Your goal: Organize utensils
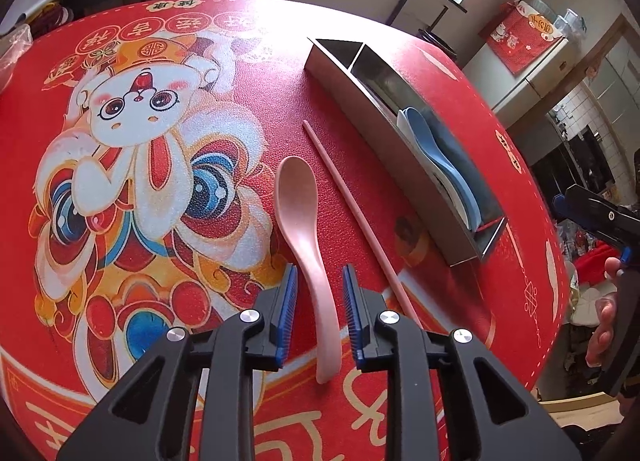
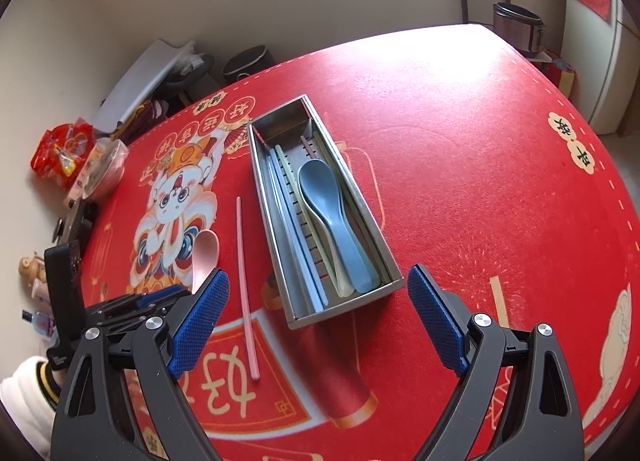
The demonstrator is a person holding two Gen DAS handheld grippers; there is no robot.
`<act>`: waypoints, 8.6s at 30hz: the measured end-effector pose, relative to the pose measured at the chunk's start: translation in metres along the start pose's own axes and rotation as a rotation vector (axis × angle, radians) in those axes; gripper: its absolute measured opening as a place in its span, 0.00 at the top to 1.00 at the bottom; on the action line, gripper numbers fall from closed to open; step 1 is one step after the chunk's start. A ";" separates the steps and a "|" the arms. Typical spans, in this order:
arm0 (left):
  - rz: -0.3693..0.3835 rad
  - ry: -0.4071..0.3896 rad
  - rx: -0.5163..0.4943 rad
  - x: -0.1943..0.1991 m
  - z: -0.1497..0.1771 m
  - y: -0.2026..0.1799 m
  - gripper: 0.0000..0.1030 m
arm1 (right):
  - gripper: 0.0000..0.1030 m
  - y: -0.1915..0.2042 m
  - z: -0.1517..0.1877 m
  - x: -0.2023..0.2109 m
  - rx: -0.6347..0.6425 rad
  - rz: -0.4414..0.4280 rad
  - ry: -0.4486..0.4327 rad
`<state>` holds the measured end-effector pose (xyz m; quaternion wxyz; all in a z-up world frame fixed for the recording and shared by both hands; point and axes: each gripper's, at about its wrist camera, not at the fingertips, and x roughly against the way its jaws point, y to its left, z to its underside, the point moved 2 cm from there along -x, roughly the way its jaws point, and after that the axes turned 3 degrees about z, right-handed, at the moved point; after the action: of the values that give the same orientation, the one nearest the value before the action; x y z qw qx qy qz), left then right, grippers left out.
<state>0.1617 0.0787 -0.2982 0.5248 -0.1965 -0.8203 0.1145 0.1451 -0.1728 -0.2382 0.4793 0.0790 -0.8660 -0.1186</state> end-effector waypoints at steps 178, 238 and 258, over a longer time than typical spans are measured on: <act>-0.194 -0.206 0.300 0.097 0.090 0.034 0.87 | 0.89 0.135 0.057 -0.122 0.519 0.012 0.302; -0.312 -0.247 0.378 0.092 0.063 -0.019 0.87 | 0.94 0.045 -0.061 -0.144 0.286 -0.124 0.225; -0.230 -0.207 0.283 0.037 -0.005 -0.091 0.87 | 0.39 -0.002 -0.063 -0.074 0.308 -0.302 0.142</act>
<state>0.1338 0.0133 -0.2297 0.4696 -0.0132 -0.8627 0.1873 0.2374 -0.1643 -0.2662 0.4981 0.2882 -0.8163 -0.0493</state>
